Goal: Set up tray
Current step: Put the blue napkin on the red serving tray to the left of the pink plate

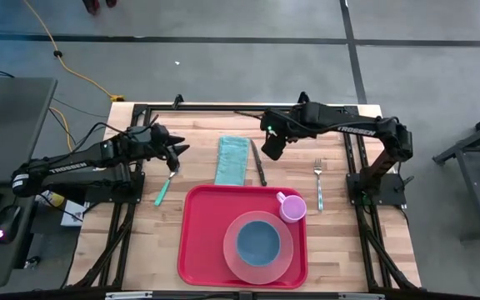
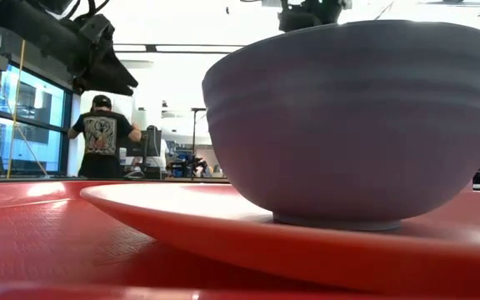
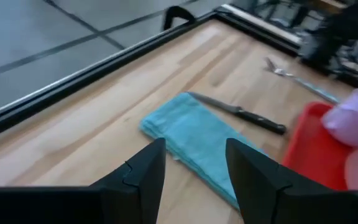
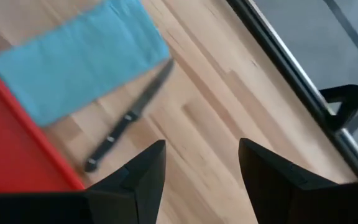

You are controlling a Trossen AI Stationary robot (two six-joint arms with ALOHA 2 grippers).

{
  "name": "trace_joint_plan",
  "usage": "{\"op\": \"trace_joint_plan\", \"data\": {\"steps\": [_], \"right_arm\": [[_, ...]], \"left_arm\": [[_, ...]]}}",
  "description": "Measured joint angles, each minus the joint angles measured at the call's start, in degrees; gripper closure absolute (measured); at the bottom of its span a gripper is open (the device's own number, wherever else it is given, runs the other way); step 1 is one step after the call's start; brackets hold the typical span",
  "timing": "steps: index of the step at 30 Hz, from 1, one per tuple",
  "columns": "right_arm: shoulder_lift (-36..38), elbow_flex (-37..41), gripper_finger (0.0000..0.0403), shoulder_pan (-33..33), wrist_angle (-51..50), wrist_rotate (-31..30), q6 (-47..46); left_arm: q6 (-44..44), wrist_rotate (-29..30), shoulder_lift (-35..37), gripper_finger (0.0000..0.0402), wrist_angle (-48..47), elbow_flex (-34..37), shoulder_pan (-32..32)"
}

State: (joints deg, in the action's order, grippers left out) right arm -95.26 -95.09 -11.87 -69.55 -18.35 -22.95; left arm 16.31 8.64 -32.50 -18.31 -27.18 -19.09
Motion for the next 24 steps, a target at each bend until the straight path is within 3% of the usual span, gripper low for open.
{"op": "trace_joint_plan", "data": {"steps": [7,14,24], "right_arm": [[0.1,0.5,0.0214,-7.0,-1.5,5.5,9.8],[1.7,0.5,0.0214,-14.9,-0.9,9.8,17.8],[6.9,0.5,0.0216,-24.5,3.3,16.1,27.2]], "left_arm": [[0.6,-3.0,-4.6,0.0149,2.4,0.0,0.0],[6.4,-2.1,-13.6,0.0102,5.4,0.0,0.0],[13.9,-2.8,-29.9,0.0105,22.6,0.0,0.0]]}}
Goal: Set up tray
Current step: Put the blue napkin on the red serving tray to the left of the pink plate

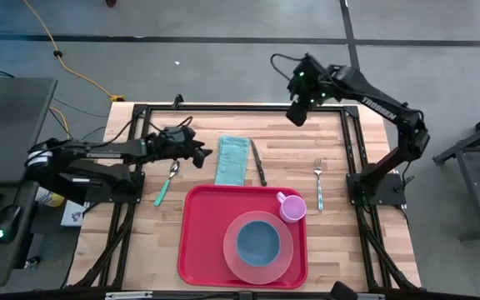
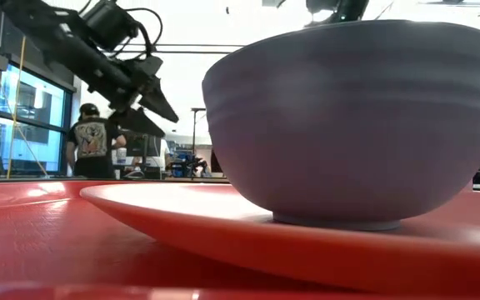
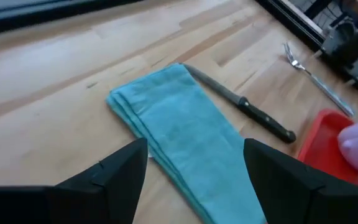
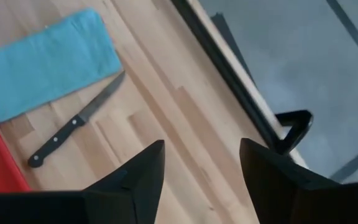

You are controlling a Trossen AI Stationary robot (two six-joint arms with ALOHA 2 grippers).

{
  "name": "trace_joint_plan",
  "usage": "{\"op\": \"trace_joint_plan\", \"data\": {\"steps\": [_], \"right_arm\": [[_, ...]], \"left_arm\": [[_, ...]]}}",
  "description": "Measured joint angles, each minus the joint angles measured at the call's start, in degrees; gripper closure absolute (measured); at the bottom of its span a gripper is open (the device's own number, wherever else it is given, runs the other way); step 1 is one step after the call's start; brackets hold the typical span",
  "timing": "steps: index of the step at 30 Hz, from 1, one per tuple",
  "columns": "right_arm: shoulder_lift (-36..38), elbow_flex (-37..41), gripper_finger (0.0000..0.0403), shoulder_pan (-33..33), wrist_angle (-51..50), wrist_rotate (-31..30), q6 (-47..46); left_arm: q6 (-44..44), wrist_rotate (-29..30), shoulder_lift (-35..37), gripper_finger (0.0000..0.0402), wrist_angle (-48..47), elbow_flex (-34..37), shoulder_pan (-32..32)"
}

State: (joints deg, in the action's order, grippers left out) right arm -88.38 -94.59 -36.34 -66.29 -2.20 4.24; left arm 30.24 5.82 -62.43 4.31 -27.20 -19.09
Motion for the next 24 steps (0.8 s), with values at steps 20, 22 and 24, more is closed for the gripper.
{"op": "trace_joint_plan", "data": {"steps": [20,22,24], "right_arm": [[2.2,0.0,0.0213,-6.6,-2.0,9.4,10.1],[2.2,0.0,0.0213,-6.8,-2.1,9.5,10.4],[2.2,0.0,0.0214,-6.8,-2.2,9.5,10.6]], "left_arm": [[-37.5,2.5,-24.5,0.0115,-43.9,-37.9,0.0],[-38.5,2.6,-26.1,0.0115,-46.6,-40.1,-0.9],[-39.5,2.4,-27.3,0.0115,-45.7,-40.7,-2.2]]}}
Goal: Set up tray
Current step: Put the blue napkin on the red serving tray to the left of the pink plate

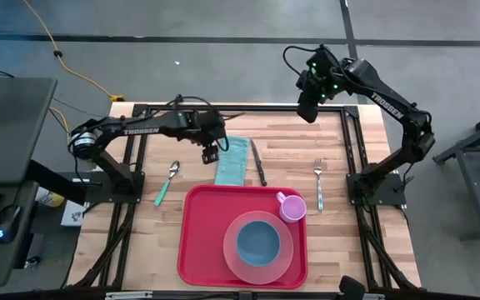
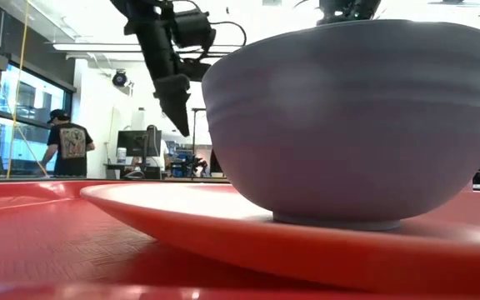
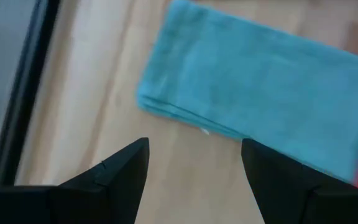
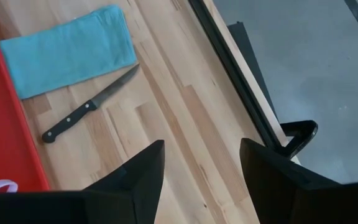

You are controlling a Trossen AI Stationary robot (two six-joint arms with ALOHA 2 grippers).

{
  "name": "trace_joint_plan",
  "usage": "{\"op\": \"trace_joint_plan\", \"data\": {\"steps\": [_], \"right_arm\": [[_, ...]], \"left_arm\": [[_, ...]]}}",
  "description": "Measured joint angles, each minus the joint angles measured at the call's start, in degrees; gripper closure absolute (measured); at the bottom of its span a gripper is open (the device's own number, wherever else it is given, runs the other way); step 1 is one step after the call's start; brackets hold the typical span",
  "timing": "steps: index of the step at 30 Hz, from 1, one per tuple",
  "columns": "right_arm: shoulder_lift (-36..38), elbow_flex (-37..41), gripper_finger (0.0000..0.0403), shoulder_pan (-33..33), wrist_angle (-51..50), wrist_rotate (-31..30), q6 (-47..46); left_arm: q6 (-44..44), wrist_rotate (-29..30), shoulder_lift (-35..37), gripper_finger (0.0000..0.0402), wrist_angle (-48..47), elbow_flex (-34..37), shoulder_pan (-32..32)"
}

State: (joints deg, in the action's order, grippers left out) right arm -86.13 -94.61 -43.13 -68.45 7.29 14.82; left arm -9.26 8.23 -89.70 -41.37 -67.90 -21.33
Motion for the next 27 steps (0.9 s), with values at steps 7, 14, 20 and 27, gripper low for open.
{"op": "trace_joint_plan", "data": {"steps": [7,14,20,27], "right_arm": [[0.0,0.0,0.0218,0.0,0.0,1.2,0.3],[0.0,0.0,0.0219,0.0,-0.1,2.5,0.3],[0.0,0.0,0.0217,0.0,-0.1,2.6,0.3],[0.0,0.0,0.0218,0.0,-0.1,2.6,0.7]], "left_arm": [[0.9,-7.4,-4.8,0.0115,5.6,0.0,-5.7],[1.1,-16.5,-7.5,0.0111,8.1,0.0,-10.8],[3.1,-19.4,-9.4,0.0103,8.7,0.0,-13.8],[5.2,-18.8,-11.4,0.0103,10.3,0.0,-13.9]]}}
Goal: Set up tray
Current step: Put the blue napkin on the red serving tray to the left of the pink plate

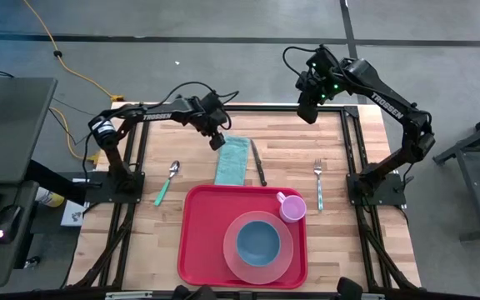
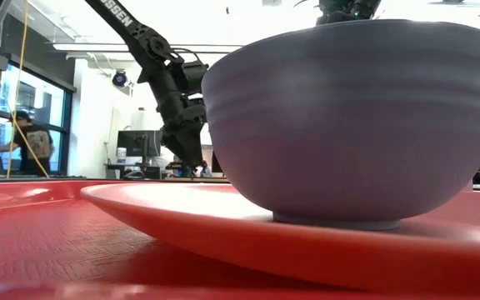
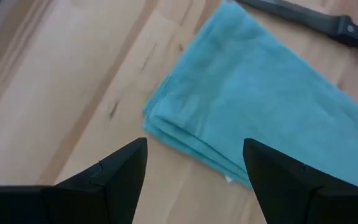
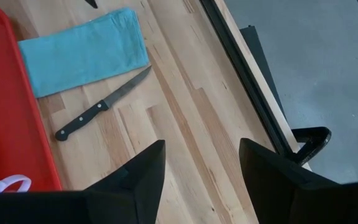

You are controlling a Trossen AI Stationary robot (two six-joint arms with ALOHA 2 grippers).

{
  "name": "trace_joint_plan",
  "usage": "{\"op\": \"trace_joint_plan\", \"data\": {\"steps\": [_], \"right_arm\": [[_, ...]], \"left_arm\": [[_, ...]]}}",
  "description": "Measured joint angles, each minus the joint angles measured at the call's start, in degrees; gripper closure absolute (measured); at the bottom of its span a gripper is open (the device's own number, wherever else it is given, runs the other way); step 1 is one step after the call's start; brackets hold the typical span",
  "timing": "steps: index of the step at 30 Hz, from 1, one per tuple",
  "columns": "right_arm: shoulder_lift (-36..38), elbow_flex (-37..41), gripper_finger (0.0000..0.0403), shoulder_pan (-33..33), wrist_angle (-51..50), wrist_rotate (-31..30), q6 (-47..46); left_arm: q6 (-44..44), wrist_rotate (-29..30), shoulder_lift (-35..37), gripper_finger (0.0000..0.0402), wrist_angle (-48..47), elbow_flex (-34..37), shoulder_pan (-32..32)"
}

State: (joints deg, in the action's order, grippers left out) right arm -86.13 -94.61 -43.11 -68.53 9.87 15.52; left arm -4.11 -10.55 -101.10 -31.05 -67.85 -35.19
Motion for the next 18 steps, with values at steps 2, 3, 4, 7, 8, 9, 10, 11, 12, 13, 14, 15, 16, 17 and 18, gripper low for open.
{"op": "trace_joint_plan", "data": {"steps": [2,3,4,7,8,9,10,11,12,13,14,15,16,17,18], "right_arm": [[0.0,0.0,0.0217,0.0,0.0,0.0,0.0],[0.0,0.0,0.0216,0.0,0.0,0.0,0.0],[0.0,0.0,0.0217,0.0,0.0,0.1,0.0],[0.0,0.0,0.0219,0.0,0.0,0.2,0.0],[0.0,0.0,0.0219,0.0,0.0,0.2,0.0],[0.0,0.0,0.0218,0.0,0.0,0.2,0.0],[0.0,0.0,0.0218,0.0,-0.1,0.3,0.0],[0.0,0.0,0.0217,0.0,-0.2,0.4,0.0],[0.0,0.0,0.0217,0.0,-0.3,0.4,0.0],[0.0,0.0,0.0217,0.0,-0.5,0.4,-0.1],[0.0,0.0,0.0217,0.0,-0.7,0.4,-0.2],[0.0,0.0,0.0218,0.0,-0.9,0.5,-0.3],[0.0,0.0,0.0218,0.0,-1.1,0.4,-0.4],[0.0,0.0,0.0219,0.0,-1.2,0.4,-0.5],[0.0,0.0,0.0219,0.0,-1.4,0.4,-0.9]], "left_arm": [[1.2,0.4,-0.5,0.0103,0.9,0.0,0.0],[1.9,0.5,-0.9,0.0102,1.1,0.0,-0.1],[2.8,0.6,-1.3,0.0101,1.7,0.0,-0.1],[4.0,0.5,-2.4,0.0101,1.8,0.0,-0.1],[4.7,0.5,-2.6,0.0102,1.7,0.0,-0.1],[5.6,0.5,-2.9,0.0102,1.5,0.0,0.0],[6.6,0.4,-3.0,0.0102,1.4,0.0,0.0],[7.4,0.3,-3.1,0.0102,1.2,0.0,-0.1],[7.5,0.4,-3.1,0.0103,1.3,0.0,-0.1],[7.6,0.6,-3.1,0.0103,1.7,0.0,-0.1],[7.8,0.9,-3.1,0.0103,1.9,0.0,-0.1],[8.4,1.1,-3.1,0.0103,1.9,0.0,-0.1],[9.2,1.3,-3.1,0.0103,1.7,0.0,-0.1],[10.0,1.3,-3.1,0.0103,1.7,0.0,-0.1],[10.5,1.6,-3.1,0.0103,1.8,0.0,-0.2]]}}
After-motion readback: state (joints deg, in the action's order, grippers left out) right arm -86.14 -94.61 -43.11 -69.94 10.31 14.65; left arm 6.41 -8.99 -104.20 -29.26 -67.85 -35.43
